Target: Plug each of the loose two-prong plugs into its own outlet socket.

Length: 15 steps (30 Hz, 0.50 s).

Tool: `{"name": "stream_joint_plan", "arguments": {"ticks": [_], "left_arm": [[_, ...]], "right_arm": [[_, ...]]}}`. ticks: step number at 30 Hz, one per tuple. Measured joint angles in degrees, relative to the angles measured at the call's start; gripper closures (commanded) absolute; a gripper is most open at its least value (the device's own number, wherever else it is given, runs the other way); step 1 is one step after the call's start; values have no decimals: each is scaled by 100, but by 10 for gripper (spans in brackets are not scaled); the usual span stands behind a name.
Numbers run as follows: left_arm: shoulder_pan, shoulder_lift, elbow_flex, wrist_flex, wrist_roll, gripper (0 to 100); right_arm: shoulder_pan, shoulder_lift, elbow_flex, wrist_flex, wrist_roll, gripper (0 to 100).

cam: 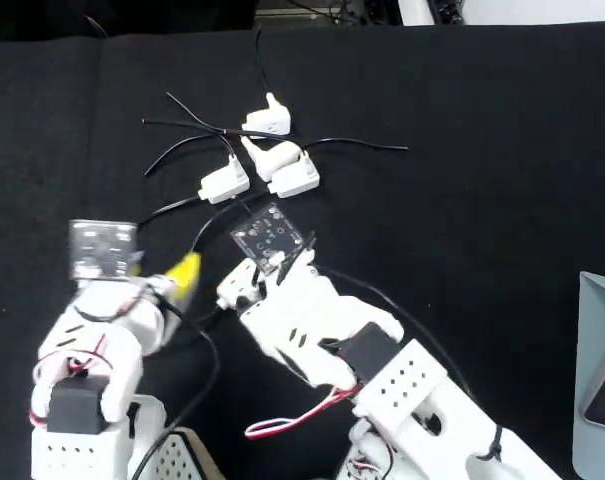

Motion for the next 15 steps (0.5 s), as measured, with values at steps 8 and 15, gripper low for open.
{"name": "stream_joint_plan", "arguments": {"ticks": [8, 15], "left_arm": [[-651, 0, 79, 0, 299, 740], [-651, 0, 79, 0, 316, 740]], "right_arm": [[299, 0, 1574, -2611, 0, 987], [519, 0, 1679, -3437, 0, 987]]}}
